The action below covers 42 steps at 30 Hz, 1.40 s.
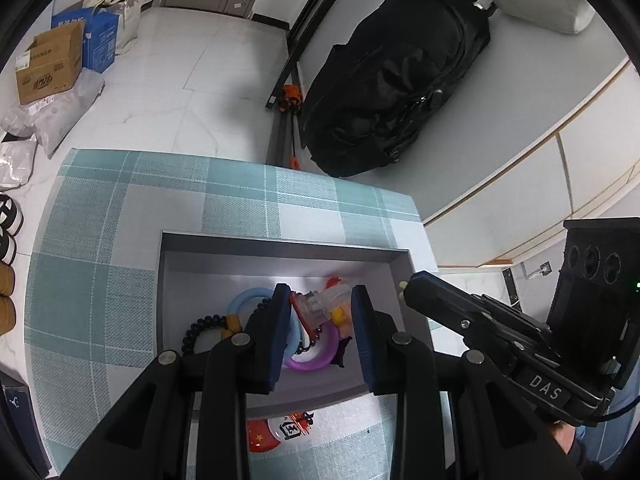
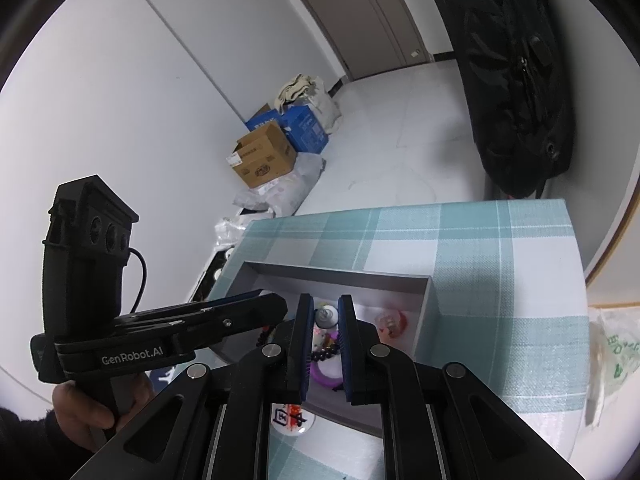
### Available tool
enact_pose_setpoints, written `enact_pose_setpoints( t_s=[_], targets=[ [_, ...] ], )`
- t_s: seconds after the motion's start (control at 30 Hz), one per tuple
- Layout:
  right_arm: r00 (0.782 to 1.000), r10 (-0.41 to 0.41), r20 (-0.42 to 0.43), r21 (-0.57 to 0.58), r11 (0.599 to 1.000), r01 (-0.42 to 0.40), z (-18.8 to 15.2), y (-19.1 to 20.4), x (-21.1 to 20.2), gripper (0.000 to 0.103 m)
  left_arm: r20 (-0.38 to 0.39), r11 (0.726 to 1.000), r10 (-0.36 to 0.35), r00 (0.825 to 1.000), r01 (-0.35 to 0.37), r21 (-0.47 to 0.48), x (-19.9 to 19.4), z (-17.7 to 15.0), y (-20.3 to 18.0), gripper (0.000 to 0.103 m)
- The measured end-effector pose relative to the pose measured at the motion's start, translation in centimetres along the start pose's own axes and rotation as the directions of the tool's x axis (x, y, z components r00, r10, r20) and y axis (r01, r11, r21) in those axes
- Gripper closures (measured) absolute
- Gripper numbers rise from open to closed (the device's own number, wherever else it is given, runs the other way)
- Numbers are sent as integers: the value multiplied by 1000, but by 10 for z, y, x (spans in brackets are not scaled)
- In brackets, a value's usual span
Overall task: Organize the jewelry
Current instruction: 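Drop the clear pacifier into the box with the left gripper while the right gripper drops the white bead in, then withdraw both grippers from the box toward the two badges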
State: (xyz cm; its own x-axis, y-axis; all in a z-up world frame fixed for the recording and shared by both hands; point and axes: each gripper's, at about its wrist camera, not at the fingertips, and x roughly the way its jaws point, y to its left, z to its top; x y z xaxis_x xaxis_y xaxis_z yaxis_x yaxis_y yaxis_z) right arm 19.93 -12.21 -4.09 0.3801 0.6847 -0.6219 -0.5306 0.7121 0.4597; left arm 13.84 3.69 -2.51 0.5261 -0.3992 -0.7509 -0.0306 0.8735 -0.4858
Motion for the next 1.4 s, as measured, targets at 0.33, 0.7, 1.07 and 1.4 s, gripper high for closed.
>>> enact_pose_setpoints(
  t_s=[0.33, 0.7, 1.07, 1.4],
  targets=[
    [1000, 4, -4, 30, 1000, -4, 1, -5, 2, 92, -23, 1000, 5, 1000, -5, -21, 9, 0, 5, 78],
    [1000, -9, -2, 30, 1000, 9, 0, -2, 6, 89, -37, 999, -21, 999, 19, -38, 13, 1, 9, 77],
    [997, -46, 59, 10, 999, 45, -4, 1, -17, 62, -3, 997, -44, 999, 43, -67, -4, -2, 11, 51],
    [994, -58, 87, -11, 998, 59, -14, 7, -33, 35, 45, 1000, 2, 999, -2, 5, -20, -13, -4, 50]
  ],
)
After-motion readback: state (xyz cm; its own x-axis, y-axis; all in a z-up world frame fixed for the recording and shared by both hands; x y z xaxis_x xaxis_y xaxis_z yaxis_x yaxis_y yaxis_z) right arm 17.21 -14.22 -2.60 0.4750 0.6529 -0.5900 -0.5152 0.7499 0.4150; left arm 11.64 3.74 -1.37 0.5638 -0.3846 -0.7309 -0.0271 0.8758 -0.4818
